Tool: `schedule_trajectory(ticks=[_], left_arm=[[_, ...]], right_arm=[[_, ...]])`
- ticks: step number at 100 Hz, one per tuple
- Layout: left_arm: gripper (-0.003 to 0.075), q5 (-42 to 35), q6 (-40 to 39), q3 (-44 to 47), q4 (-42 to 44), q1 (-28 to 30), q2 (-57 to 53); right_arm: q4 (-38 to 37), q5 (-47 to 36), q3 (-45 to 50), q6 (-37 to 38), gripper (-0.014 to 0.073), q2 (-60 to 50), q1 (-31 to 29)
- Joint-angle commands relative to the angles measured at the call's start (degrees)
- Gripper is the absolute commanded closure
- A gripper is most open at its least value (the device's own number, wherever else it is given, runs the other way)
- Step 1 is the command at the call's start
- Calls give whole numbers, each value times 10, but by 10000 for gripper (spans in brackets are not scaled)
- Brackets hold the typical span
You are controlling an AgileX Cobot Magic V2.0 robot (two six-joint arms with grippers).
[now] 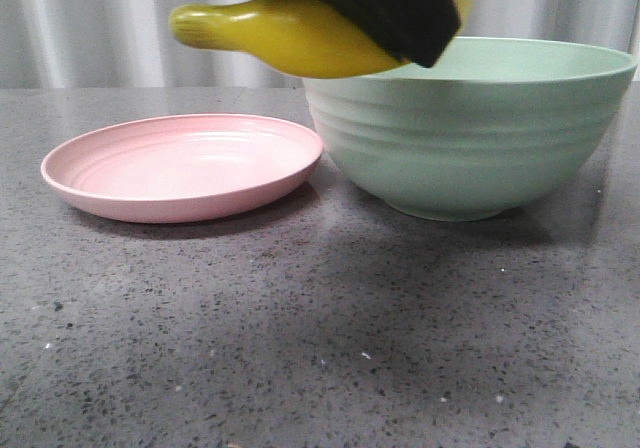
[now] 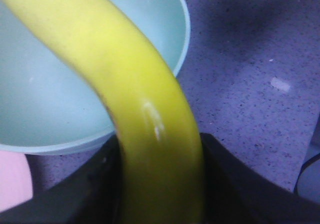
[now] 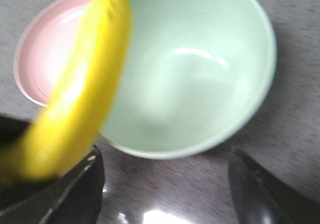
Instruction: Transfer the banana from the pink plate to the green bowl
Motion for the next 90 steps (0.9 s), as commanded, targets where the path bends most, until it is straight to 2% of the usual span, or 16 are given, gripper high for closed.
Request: schedule_trajectory(ticks=[1,19,42,66,77,90], left_arm=[[533,-45,-1,-22,-10,-10,-19],[533,-45,-1,-22,-17,-14,-19],[533,-45,-1,-22,-18,-14,-19],[532,-44,-1,-22,-27,-14,-19],[531,-43,-1,-22,-27,-14,-19],[506,-42,-1,-22,-27,-14,-19]], right_arm=[[45,-56,-39,-8,140,32,1],[123,-84,-69,-8,140,100,1],[161,-90,-85,-8,143,178,3],[173,-90,-86,-8,148,203,3],[173,-90,-86,-8,227,203,3],[173,-90,-86,-8,383,203,3]])
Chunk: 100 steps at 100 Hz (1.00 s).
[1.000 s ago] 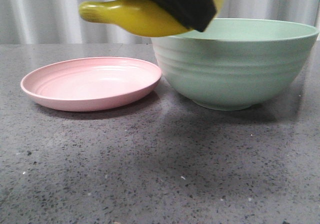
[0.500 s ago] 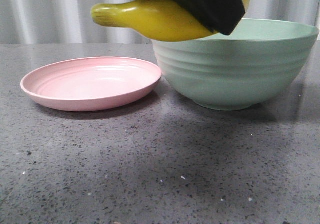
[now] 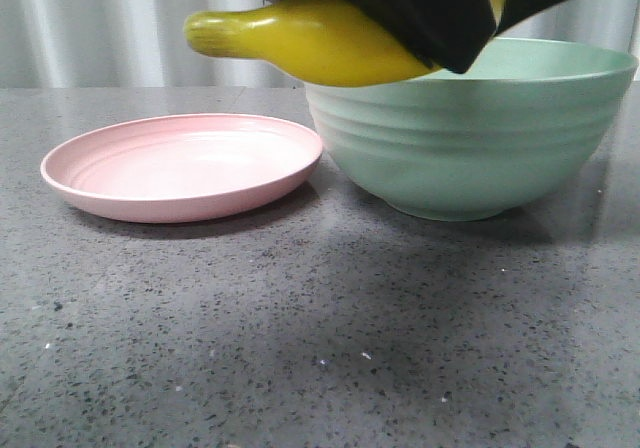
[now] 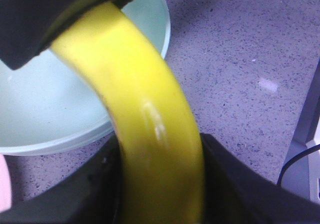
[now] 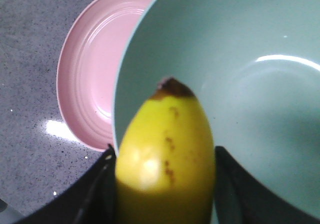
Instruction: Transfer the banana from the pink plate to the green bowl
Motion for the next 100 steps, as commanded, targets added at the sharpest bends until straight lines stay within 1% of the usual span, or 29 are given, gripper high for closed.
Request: schedule_trajectory(ticks=[1,6,14,20,23,49,60,74,80,90,100], left_arm=[[503,-41,-1,-22,-4,-4,-19],[468,-40,-1,-22,-4,-4,-19],[392,-40,-1,-22,-4,-4,-19],[355,-39,-1,-22,-4,-4,-19],[349,-39,-1,-22,-3,-4,-19],[349,-29,-4,-26,55,-3,-53],[349,-29,-4,-26,61,-3,-86],[353,-29,-4,-26,62,-3,-123],[353,-29,-4,-26,62,-3,-134],[353,-29,-4,-26,62,-3,-145],[353,-29,-4,-26,60,-3,-146]], right_arm=[[4,-27,-20,-8,391,-13,-2],[5,-27,-20,-8,441,-13,-2],[5,-26,-20,-8,489,-13,-2],[6,-25,-20,-8,503,-13,-2],[6,-24,-20,-8,501,-13,-2],[6,-25,-20,-8,501,-17,-5],[1,-34,-28,-8,501,-22,-24],[0,-41,-59,-8,501,-23,-62],[-6,-61,-69,-13,501,-23,-75],[-34,-121,-71,-53,501,-18,-82],[-67,-150,-71,-52,501,-4,-83]])
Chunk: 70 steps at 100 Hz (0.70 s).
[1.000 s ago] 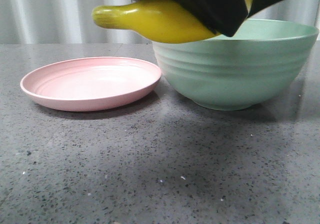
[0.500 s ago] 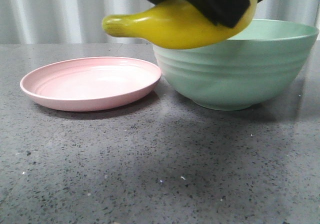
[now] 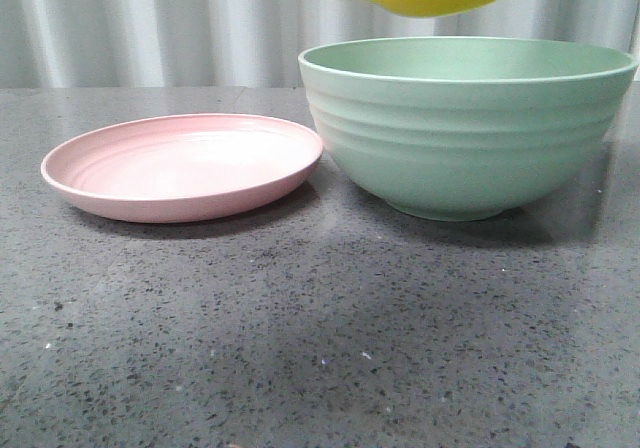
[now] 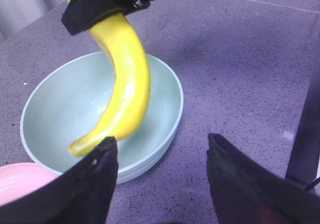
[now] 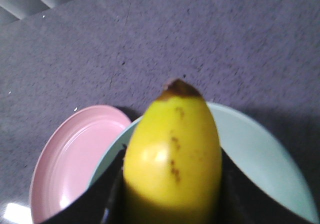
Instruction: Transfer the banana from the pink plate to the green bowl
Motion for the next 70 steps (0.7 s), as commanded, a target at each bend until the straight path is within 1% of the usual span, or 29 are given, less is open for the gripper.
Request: schedule_trajectory(ticks=[1,17,26,33,36,41,46,51,55,70], left_arm=[[353,-34,-4,-20,-1,-2,-14],[353,-33,-4,-20,-1,-2,-14],[353,-33,-4,-20,-1,-2,-14],[353,-33,-4,-20,-1,-2,-14],[353,-33,-4,-20,-1,-2,-14],[353,-33,-4,-20,-2,-2,-14],[353,-33,-4,-20,-2,-2,-14],[353,-33,-4,-20,-2,-2,-14],[353,-33,-4,-20,-2,-2,-14],[353,-33,-4,-20,-2,-2,-14]], right_arm=[[-13,-61,-22,-15,501,-3,-4],[-19,-71,-22,-15,499,30,-4],[-27,-74,-22,-15,481,48,-4],[-28,-74,-22,-16,421,56,-4],[-28,-74,-22,-16,382,60,-4],[-28,-75,-22,-16,287,63,-4],[-28,-75,-22,-16,210,63,-4],[-28,-76,-22,-16,161,63,-4],[-28,-76,-23,-16,148,63,-4],[-30,-82,-24,-16,154,61,-4]])
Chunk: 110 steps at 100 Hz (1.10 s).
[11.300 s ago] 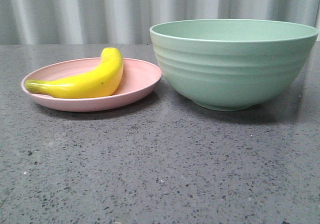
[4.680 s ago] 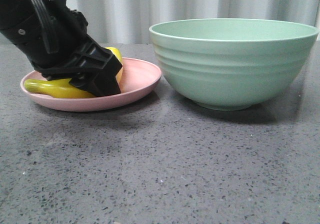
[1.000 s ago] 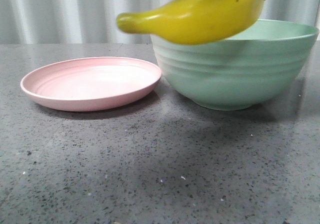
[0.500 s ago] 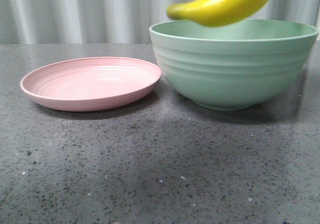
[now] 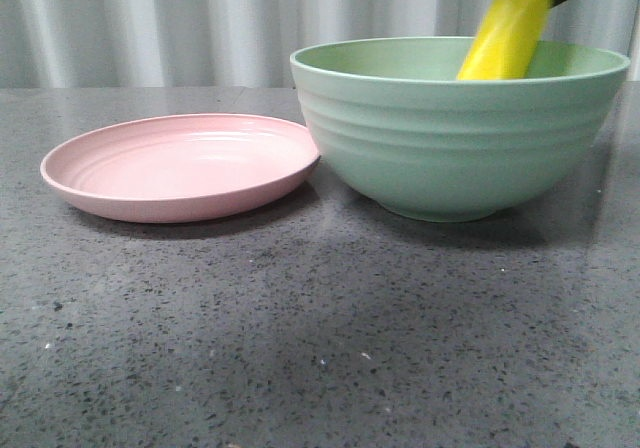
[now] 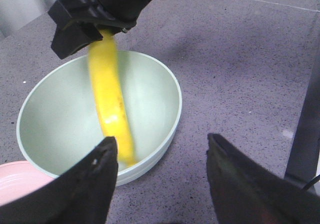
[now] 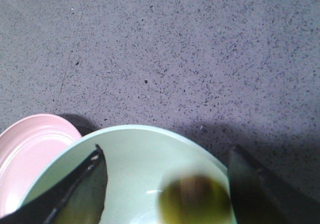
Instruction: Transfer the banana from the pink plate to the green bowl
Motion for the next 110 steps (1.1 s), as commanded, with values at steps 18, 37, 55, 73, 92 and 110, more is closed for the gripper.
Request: schedule_trajectory(ticks=[18,37,55,73,92,110], left_arm=[[367,-36,-8,-20,-2,-2,-22],[624,-36,-8,-20,2,-2,-48],[741,-36,-8,-10,6,-2,-82],[741,-58,-9,37,12,-2,-126],[741,-156,-9,117,12,-2,-194],[741,-223,-9,190,14,-2,-262]], right_arm=[[-32,-10,-27,-8,155,-50,-3],[-74,40,-27,-8,375,-99,-3],[-88,65,-27,-8,660,-140,-3],[-95,67,-24,-8,661,-177,-3],[-95,19,25,-50,661,-235,7],[-95,-65,125,-58,661,-310,9]])
